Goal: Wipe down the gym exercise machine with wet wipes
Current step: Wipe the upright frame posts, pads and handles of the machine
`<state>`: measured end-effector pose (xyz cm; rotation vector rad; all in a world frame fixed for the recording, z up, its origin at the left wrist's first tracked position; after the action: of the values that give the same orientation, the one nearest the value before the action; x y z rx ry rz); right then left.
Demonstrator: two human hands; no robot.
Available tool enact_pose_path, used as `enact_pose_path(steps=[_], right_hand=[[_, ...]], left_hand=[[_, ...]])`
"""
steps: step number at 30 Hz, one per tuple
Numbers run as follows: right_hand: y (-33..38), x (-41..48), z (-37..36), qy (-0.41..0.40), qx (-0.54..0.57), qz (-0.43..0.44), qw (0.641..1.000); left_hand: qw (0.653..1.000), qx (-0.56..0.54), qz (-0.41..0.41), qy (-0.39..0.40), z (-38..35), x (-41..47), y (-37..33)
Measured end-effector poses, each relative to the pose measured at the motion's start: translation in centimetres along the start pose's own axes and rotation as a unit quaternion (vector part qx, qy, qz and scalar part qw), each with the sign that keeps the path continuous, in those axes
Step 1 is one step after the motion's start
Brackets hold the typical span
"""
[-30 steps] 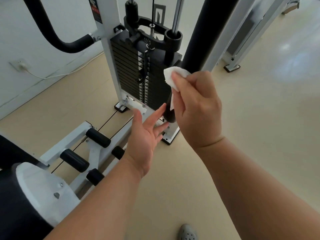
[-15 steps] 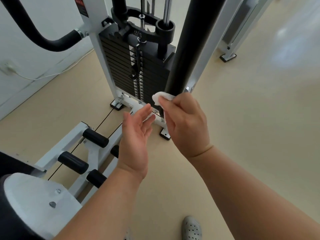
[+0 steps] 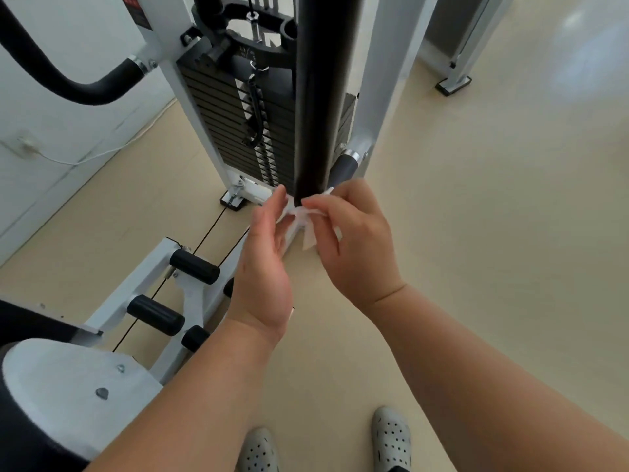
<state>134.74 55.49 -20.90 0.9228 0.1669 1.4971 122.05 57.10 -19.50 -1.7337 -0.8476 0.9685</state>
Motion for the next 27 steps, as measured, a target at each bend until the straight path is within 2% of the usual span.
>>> enact_pose_path(steps=[2, 7, 11, 13, 17, 19, 22, 25, 27], right_hand=[[0.3, 0.1, -0.8, 0.007, 0.043, -0.03, 0.999], [-3.0, -1.4, -1.5, 0.129, 0.079, -0.119, 0.981], [-5.0, 1.7, 1.2, 0.118, 0.13, -0.17, 0.97], [-5.5, 3.4, 0.9, 0.148, 0.146, -0.173, 0.963], [-6.5, 4.1, -0.9, 0.241, 0.101, -0.126, 0.957], [-7.6, 5.1, -1.2, 0.235, 0.071, -0.119, 0.962], [-9.0, 7.0, -1.6, 0.198, 0.027, -0.155, 0.967], [-8.4, 7.1, -1.9, 0.183, 0.036, -0.19, 0.964], [-7.2, 5.5, -1.8, 0.197, 0.064, -0.177, 0.962]], left_hand=[[0.999, 0.048, -0.018, -0.02, -0.6, 0.0, -0.3], [0.972, 0.22, -0.041, -0.078, -2.8, -0.1, -1.1], [0.953, 0.264, -0.067, -0.134, -3.5, 1.0, -1.4], [0.937, 0.295, -0.086, -0.167, -3.8, 1.6, -1.5], [0.913, 0.344, -0.103, -0.193, -3.6, 2.0, -0.9], [0.897, 0.375, -0.116, -0.205, -3.6, 2.1, -0.5], [0.888, 0.39, -0.123, -0.212, -3.8, 2.1, -0.2], [0.885, 0.398, -0.123, -0.209, -3.5, 2.2, -0.2], [0.879, 0.411, -0.123, -0.207, -3.2, 2.2, -0.2]])
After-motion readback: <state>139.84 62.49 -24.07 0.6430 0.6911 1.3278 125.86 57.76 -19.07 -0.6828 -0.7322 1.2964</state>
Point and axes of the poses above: each hand's wrist, its own x-axis towards the middle knuckle, its own z-axis out of the back of the hand, y = z × x, the point moved 1 cm from there along x, towards the middle knuckle, and after that the axes turned 12 degrees about y, right-handed, at the moved point
